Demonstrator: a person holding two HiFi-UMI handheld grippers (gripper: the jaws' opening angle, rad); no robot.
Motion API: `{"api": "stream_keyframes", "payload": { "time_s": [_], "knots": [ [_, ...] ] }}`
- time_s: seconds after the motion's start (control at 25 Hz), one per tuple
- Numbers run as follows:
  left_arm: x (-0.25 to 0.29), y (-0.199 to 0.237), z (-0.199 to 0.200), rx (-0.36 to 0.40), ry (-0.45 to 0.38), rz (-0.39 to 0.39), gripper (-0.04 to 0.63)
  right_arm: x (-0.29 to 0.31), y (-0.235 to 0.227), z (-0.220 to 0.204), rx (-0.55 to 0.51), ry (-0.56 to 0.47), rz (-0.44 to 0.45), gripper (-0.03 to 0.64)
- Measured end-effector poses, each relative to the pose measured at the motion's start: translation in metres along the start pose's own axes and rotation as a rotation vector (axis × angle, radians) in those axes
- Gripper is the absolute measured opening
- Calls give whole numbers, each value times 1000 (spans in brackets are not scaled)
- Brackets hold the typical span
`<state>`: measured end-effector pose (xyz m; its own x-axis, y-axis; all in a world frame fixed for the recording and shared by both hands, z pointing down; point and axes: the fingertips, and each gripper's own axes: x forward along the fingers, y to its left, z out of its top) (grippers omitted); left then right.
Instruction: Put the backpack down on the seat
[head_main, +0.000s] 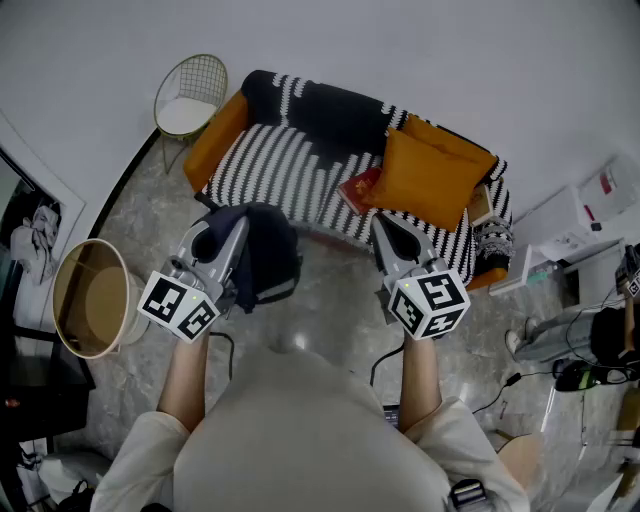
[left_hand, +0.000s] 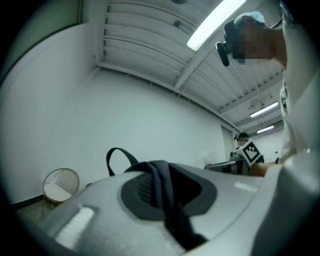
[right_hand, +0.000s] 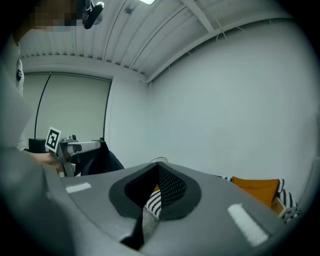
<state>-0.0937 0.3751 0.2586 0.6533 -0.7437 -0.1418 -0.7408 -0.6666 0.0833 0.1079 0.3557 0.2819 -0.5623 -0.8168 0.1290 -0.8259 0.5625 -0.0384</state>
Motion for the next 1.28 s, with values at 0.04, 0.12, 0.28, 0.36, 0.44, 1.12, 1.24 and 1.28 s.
{"api": "stream_keyframes", "payload": {
  "time_s": [0.04, 0.12, 0.28, 0.36, 0.44, 1.12, 1.24, 1.28],
  "knots": [
    [2, 0, 0, 1, 0, -1, 34, -1, -2, -1, -2, 2, -1, 5],
    [6, 0, 0, 6, 0, -1, 34, -4, -6, -1, -4, 2, -2, 5],
    [8, 0, 5, 21, 0, 16, 34, -18, -14, 4, 31, -50, -4, 5],
    [11, -1, 7, 30, -2, 23, 34, -24, -23, 6, 48, -67, -10, 5],
    [12, -2, 8, 33, -3, 35, 34, -25, -31, 6, 61, -68, -15, 5],
    [36, -36, -19, -53, 8, 165, 34, -51, -90, -9, 133, -74, 47, 3],
    [46, -34, -26, -64, 12, 158, 34, -46, -101, -15, 131, -59, 37, 3],
    [50, -32, -28, -62, 15, 155, 34, -43, -105, -16, 132, -53, 35, 3]
  ]
}}
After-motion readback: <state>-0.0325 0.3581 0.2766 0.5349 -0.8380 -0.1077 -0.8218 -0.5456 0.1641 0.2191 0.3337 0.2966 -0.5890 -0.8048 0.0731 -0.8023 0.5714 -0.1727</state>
